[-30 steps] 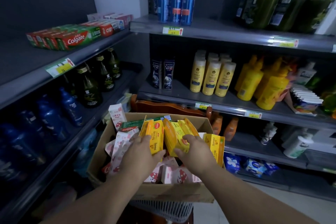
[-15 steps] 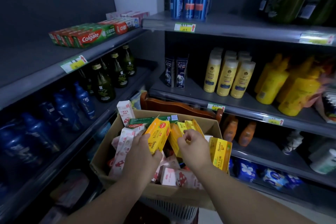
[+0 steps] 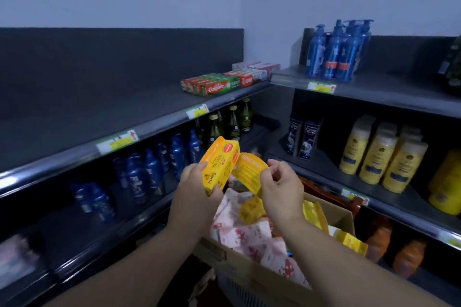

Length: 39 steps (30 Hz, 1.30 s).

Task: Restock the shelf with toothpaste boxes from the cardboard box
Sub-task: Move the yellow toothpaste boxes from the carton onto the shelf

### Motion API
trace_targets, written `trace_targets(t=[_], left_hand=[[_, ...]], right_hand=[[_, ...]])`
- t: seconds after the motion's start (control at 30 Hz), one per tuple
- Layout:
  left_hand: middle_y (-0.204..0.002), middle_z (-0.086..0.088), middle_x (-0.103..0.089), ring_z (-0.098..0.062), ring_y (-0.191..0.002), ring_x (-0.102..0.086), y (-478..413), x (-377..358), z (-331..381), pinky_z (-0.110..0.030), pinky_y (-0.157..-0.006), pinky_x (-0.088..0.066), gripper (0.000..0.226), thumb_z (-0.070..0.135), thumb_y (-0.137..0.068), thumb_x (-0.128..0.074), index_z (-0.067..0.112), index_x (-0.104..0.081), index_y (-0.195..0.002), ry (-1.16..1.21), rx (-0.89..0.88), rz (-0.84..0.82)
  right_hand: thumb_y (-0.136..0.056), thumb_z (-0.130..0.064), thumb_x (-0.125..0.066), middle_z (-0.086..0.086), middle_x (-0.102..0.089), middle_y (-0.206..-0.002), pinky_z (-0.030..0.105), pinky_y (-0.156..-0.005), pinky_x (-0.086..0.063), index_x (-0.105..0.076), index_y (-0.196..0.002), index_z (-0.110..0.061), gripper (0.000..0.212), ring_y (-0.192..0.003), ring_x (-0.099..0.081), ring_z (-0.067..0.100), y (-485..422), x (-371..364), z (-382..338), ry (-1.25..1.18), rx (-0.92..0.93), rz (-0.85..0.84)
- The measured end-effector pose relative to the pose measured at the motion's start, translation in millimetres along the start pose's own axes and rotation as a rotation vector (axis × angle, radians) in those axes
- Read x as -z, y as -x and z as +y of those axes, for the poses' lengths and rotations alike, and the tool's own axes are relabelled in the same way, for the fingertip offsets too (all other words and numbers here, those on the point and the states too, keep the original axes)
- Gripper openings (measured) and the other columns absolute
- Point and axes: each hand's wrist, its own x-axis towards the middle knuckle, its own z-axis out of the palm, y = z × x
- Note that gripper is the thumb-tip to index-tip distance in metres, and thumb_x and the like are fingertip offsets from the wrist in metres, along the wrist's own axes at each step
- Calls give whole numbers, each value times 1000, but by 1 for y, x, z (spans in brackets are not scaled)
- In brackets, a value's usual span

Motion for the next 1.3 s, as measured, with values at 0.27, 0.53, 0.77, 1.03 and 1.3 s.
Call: trace_targets(t=[0.27,0.53,0.77,1.03,1.3], left_hand=[[-133,-1,-45,-20,-104,-53,35,136,-56,-26,-80,-39,59,18,-84,-64,13,-44,-139,-132,75,259],[-132,5,-43,-12,-105,-50,108,301,-126,-18,-81,-34,56,20,-86,-62,16,-43,-138,-201,141,481],[-125,7,-42,-2,-93,-43,182,450,-192,-19,-79,-34,53,20,-88,-60,17,-42,-138,-295,167,617],[-133,6,-40,-5,-98,-45,244,563,-260,-24,-83,-42,54,22,-89,-60,18,-39,-140,-430,276,664],[-135,7,-41,-9,-111,-49,257,604,-320,-27,-90,-46,54,25,-91,-59,20,-39,-141,-532,386,594]], right_hand=[[-92,-13,-54,-11,-57,-106,18,-77,-31,-51,-71,-18,22,-100,-51,5,62,-86,-89,-61,303,-146],[-93,-15,-53,-5,-59,-71,32,-61,-42,-57,-74,-17,20,-67,-52,16,188,-179,-203,-192,471,-327],[-94,-15,-51,-8,-60,-74,32,-62,-43,-60,-79,-18,17,-69,-53,10,318,-263,-299,-275,585,-452],[-94,-16,-49,-5,-62,-80,37,-65,-45,-55,-76,-13,19,-73,-55,18,413,-336,-363,-262,659,-555],[-98,-26,-43,4,-56,-82,40,-62,-45,-52,-84,-12,22,-73,-52,31,420,-390,-384,23,806,-599]])
